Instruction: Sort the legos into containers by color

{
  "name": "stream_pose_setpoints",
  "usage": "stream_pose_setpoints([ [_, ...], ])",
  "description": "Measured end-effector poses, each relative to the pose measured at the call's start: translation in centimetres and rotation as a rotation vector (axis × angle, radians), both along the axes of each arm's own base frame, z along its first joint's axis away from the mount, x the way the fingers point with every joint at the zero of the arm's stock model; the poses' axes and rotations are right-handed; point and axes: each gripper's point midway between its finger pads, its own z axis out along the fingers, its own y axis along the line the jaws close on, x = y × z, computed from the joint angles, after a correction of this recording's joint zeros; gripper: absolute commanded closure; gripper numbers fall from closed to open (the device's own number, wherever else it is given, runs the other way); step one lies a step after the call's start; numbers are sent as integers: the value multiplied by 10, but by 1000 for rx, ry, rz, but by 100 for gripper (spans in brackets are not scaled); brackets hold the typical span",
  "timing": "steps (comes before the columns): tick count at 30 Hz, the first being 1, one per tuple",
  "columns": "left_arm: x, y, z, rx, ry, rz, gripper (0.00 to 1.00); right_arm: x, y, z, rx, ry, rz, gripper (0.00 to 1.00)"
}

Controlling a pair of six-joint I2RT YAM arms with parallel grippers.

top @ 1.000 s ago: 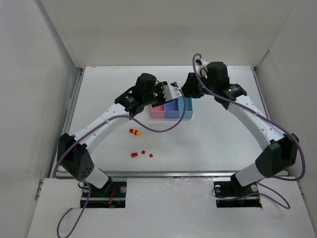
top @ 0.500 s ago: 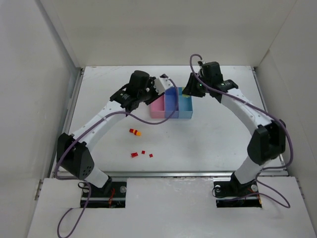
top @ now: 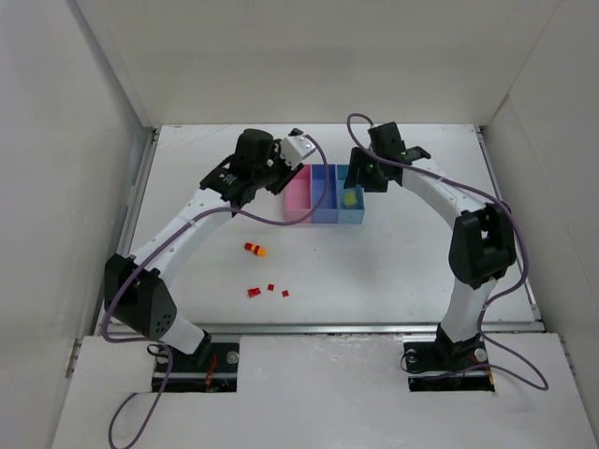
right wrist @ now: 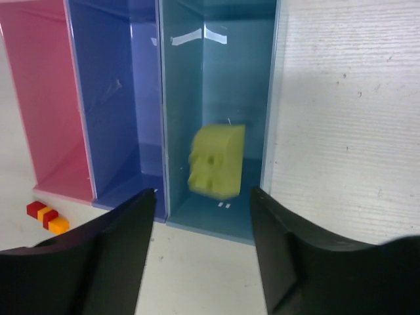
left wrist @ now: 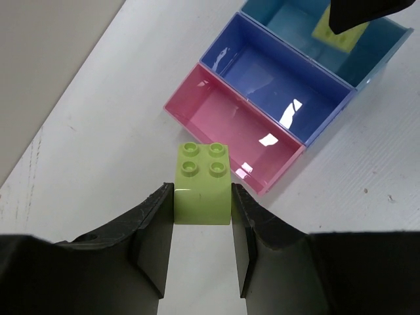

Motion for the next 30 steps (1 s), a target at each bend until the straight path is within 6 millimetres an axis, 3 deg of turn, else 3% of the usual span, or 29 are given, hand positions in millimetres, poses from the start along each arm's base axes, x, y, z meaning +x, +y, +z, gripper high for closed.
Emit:
stream_pose_setpoints([
  [2, 0, 0, 1, -5, -1, 2, 100, 1, 0, 2, -2, -7, 2, 22],
  [10, -3, -4, 2, -21, 8, -16, 100, 1, -1, 4, -5, -10, 4, 21],
  [14, -4, -16, 8, -47, 28, -68, 100, 2, -18, 28, 8, -48, -46, 21],
  [19, 26, -63, 28, -96, 23, -133, 100, 0, -90, 94, 10, -199, -234, 21],
  [22, 33, -94, 14, -98, 35, -174, 100, -11, -132, 119, -10, -269, -343, 21],
  [30, 22, -164, -45, -90, 88, -250, 100, -49, -155, 100, -76, -229, -410, 19],
])
